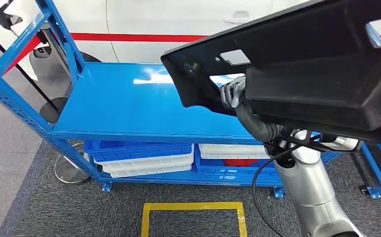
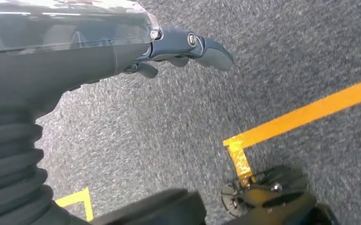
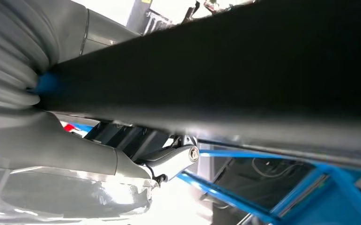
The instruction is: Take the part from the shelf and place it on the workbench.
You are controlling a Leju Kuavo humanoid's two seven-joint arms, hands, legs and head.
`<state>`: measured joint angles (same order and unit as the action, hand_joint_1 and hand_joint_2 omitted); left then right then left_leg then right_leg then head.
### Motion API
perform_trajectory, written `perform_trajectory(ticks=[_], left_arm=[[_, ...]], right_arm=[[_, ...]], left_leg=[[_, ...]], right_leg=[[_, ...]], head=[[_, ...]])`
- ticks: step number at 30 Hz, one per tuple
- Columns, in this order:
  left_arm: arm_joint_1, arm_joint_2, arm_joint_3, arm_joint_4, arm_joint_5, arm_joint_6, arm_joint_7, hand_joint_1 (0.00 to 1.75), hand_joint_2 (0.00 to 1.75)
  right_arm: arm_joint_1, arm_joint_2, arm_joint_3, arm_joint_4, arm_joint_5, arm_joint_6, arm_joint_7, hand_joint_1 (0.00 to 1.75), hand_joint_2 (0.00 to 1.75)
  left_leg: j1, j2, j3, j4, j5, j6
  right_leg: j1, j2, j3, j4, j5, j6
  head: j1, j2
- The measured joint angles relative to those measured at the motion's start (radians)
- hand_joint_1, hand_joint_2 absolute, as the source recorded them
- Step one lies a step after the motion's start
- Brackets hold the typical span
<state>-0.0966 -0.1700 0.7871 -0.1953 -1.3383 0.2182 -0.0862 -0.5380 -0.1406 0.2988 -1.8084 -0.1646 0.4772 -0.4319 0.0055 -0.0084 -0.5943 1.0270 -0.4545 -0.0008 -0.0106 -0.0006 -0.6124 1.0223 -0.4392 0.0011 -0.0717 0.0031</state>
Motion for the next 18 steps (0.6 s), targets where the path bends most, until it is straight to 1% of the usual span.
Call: perform_trajectory(ticks=[1,2,4,5,6,7,8,9,10,11,12,13,15,16,17,18], left_arm=[[0.0,0.0,0.0,0.0,0.0,0.0,0.0,0.0,1.75],[0.0,0.0,0.0,0.0,0.0,0.0,0.0,0.0,1.75],[-0.003,0.0,0.001,0.0,0.0,0.0,-0.002,0.0,1.75],[-0.005,-0.001,0.001,0.0,0.0,0.0,-0.003,0.0,1.75],[-0.007,-0.001,0.001,0.0,0.0,0.0,-0.004,0.0,1.75],[-0.009,-0.001,0.001,0.0,0.0,0.0,-0.004,0.0,1.75],[-0.009,-0.001,0.001,0.0,0.0,0.0,-0.004,0.0,1.75],[-0.008,-0.001,0.001,0.0,0.0,0.0,-0.003,0.0,1.75],[-0.008,0.0,0.001,0.0,-0.001,0.0,-0.003,0.0,1.75],[-0.007,0.0,0.001,0.0,-0.001,0.0,-0.003,0.0,1.75],[-0.006,0.0,0.001,0.0,-0.001,0.0,-0.003,0.0,1.75],[-0.006,0.0,0.001,0.0,-0.002,0.0,-0.003,0.0,1.75],[-0.007,-0.001,0.001,0.0,-0.007,-0.001,-0.004,0.0,1.75],[-0.009,-0.001,0.001,0.0,-0.011,-0.002,-0.004,0.0,1.75],[-0.01,-0.002,0.0,0.0,-0.016,-0.004,-0.004,0.0,1.75],[-0.013,-0.002,-0.001,0.0,-0.021,-0.006,-0.004,0.0,1.75]], right_arm=[[0.008,0.0,0.0,-0.007,0.0,0.0,0.001,1.75,1.75],[0.014,0.0,0.0,-0.014,0.0,-0.001,0.002,1.75,1.75],[0.024,0.0,0.0,-0.022,0.0,-0.002,0.003,1.75,1.75],[0.029,0.0,0.0,-0.025,0.0,-0.002,0.003,1.75,1.75],[0.034,0.0,0.0,-0.027,0.0,-0.002,0.004,1.75,1.75],[0.037,0.0,0.0,-0.028,0.0,-0.003,0.005,1.75,1.75],[0.039,0.0,0.0,-0.031,0.0,-0.003,0.005,1.75,1.75],[0.04,0.0,0.0,-0.033,0.0,-0.003,0.005,1.75,1.75],[0.04,0.0,0.0,-0.036,0.0,-0.003,0.005,1.75,1.75],[0.041,0.0,0.0,-0.038,0.0,-0.004,0.005,1.75,1.75],[0.042,0.0,0.0,-0.039,0.0,-0.005,0.006,1.75,1.75],[0.044,0.0,0.0,-0.039,0.001,-0.007,0.008,1.75,1.75],[0.049,0.0,0.0,-0.04,0.006,-0.012,0.013,1.75,1.75],[0.053,-0.001,0.0,-0.04,0.009,-0.013,0.014,1.75,1.75],[0.057,-0.001,0.0,-0.04,0.014,-0.015,0.015,1.75,1.75],[0.064,-0.001,0.001,-0.041,0.019,-0.017,0.013,1.75,1.75]], left_leg=[[0.0,0.001,-0.008,0.021,-0.016,-0.005],[0.001,0.002,-0.024,0.062,-0.043,-0.009],[0.003,0.003,-0.08,0.197,-0.113,-0.015],[0.004,0.003,-0.105,0.257,-0.136,-0.017],[0.004,0.003,-0.117,0.287,-0.14,-0.017],[0.004,0.003,-0.11,0.277,-0.126,-0.016],[0.004,0.003,-0.084,0.226,-0.093,-0.013],[0.003,0.003,-0.049,0.151,-0.057,-0.007],[0.001,0.003,-0.015,0.081,-0.03,-0.002],[-0.001,0.003,0.009,0.028,-0.013,0.003],[-0.003,0.002,0.02,0.001,-0.009,0.007],[-0.005,0.002,0.021,-0.004,-0.01,0.01],[-0.002,0.0,0.023,-0.012,-0.004,0.018],[0.0,0.001,0.025,-0.018,0.0,0.023],[0.003,0.001,0.027,-0.023,0.004,0.027],[0.004,0.002,0.028,-0.025,0.006,0.03]], right_leg=[[-0.003,0.0,0.001,-0.003,0.002,-0.006],[-0.006,-0.001,0.002,-0.005,0.003,-0.012],[-0.004,-0.002,0.003,-0.005,0.002,-0.018],[-0.003,-0.002,0.003,-0.004,0.002,-0.018],[-0.002,-0.002,0.003,-0.003,0.001,-0.019],[-0.002,-0.001,0.003,-0.002,0.001,-0.019],[-0.001,0.001,0.004,-0.001,0.0,-0.018],[-0.001,0.003,0.005,0.0,-0.001,-0.017],[0.001,0.004,0.005,0.002,-0.001,-0.015],[0.002,0.006,0.004,0.002,-0.001,-0.011],[0.003,0.006,0.002,0.003,0.0,-0.007],[0.003,0.006,0.0,0.002,0.002,-0.001],[0.002,0.006,0.001,0.002,0.001,0.01],[0.002,0.006,-0.005,0.017,-0.011,0.015],[0.002,0.006,-0.018,0.049,-0.033,0.019],[-0.001,0.006,-0.042,0.103,-0.064,0.023]], head=[[0.0,0.0],[0.0,0.0],[0.0,0.0],[0.0,0.0],[0.0,0.0],[0.0,0.0],[0.0,0.0],[0.0,0.0],[0.0,0.0],[0.0,0.0],[0.0,0.0],[0.0,0.0],[0.0,0.0],[0.0,0.0],[0.0,0.0],[0.0,0.0]])
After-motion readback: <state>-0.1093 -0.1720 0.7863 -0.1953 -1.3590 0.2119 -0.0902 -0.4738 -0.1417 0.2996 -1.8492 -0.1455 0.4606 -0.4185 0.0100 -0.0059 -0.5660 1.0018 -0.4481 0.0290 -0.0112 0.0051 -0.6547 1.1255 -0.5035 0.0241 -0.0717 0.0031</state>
